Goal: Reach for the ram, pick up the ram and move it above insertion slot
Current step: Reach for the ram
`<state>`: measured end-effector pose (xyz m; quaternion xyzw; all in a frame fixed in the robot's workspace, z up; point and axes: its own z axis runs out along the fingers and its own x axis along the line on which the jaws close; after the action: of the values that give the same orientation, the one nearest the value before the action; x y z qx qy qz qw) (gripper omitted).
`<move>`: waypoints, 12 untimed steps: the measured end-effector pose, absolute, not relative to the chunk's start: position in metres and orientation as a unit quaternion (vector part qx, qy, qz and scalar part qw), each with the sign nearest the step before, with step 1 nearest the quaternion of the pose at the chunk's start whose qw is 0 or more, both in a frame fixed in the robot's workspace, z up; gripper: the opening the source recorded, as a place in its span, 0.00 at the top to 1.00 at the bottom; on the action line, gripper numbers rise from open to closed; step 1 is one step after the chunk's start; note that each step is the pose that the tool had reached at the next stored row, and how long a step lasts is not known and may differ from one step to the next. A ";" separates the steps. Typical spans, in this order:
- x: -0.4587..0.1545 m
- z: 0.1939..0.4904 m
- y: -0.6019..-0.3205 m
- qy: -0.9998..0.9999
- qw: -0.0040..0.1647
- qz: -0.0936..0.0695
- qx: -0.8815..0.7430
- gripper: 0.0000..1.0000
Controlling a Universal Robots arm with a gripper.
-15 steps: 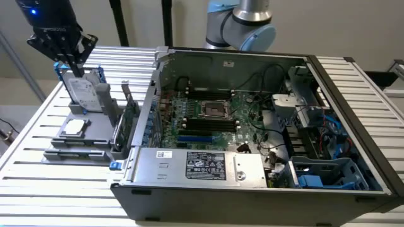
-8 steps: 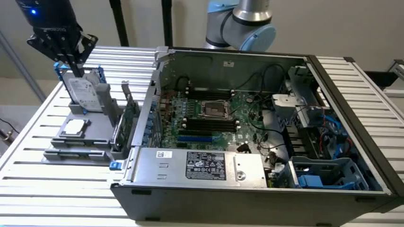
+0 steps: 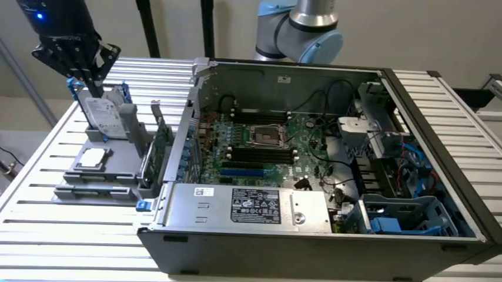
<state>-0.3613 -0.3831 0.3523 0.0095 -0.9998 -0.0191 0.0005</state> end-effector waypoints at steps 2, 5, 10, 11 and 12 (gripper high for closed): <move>-0.361 0.352 -0.389 -1.000 0.000 -0.019 0.010 0.89; -0.361 0.352 -0.399 -1.000 0.001 -0.019 0.010 0.89; -0.363 0.351 -0.420 -1.000 0.000 -0.019 0.010 0.89; -0.364 0.351 -0.425 -1.000 0.000 -0.019 0.010 0.89; -0.364 0.351 -0.429 -1.000 0.000 -0.019 0.010 0.89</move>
<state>-0.3639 -0.4294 0.3509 0.0096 -0.9998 -0.0191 0.0004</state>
